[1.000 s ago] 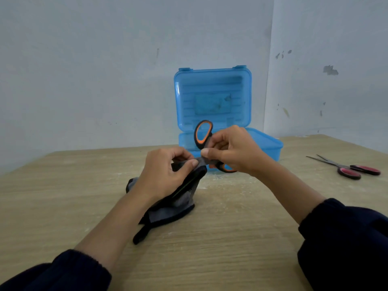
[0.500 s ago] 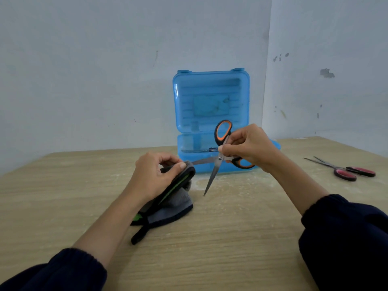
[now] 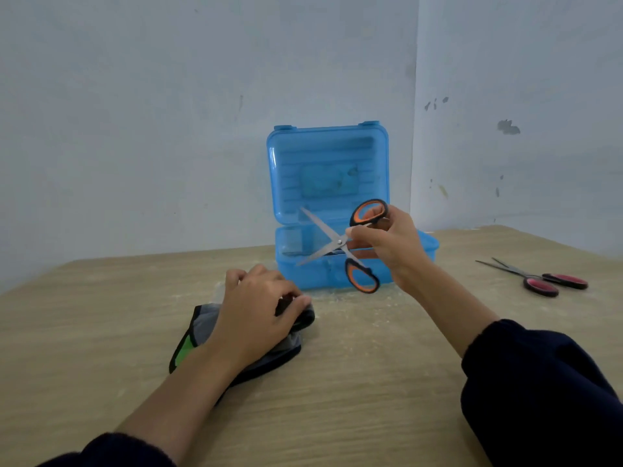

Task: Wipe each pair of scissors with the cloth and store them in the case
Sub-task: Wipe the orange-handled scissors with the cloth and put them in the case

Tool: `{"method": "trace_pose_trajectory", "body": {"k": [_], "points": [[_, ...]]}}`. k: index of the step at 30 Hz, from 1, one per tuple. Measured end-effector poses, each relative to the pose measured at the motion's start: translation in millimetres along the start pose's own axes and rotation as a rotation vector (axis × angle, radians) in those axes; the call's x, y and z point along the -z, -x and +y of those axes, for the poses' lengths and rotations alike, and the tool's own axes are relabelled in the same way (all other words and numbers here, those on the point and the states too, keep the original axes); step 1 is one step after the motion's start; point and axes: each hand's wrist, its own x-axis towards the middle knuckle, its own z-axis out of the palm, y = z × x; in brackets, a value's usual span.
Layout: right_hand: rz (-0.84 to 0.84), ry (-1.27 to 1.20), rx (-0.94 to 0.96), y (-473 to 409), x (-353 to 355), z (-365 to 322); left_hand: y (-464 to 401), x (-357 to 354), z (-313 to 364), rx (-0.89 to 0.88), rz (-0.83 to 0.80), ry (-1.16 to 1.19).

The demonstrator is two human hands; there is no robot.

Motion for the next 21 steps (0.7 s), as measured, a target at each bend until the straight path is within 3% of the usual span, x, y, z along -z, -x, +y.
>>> {"method": "trace_pose_trajectory", "body": {"k": [4, 14, 16, 21], "points": [[-0.06, -0.136, 0.008, 4, -11, 0, -6, -3, 13, 0.081, 0.104, 0.133], [-0.108, -0.325, -0.051, 9, -23, 9, -12, -4, 12, 0.33, 0.162, 0.479], [-0.114, -0.228, -0.046, 7, -24, 14, -12, -4, 10, 0.368, 0.174, 0.516], [-0.083, 0.42, 0.091, 11, -27, 20, -14, -2, 6, 0.396, 0.168, 0.603]]}}
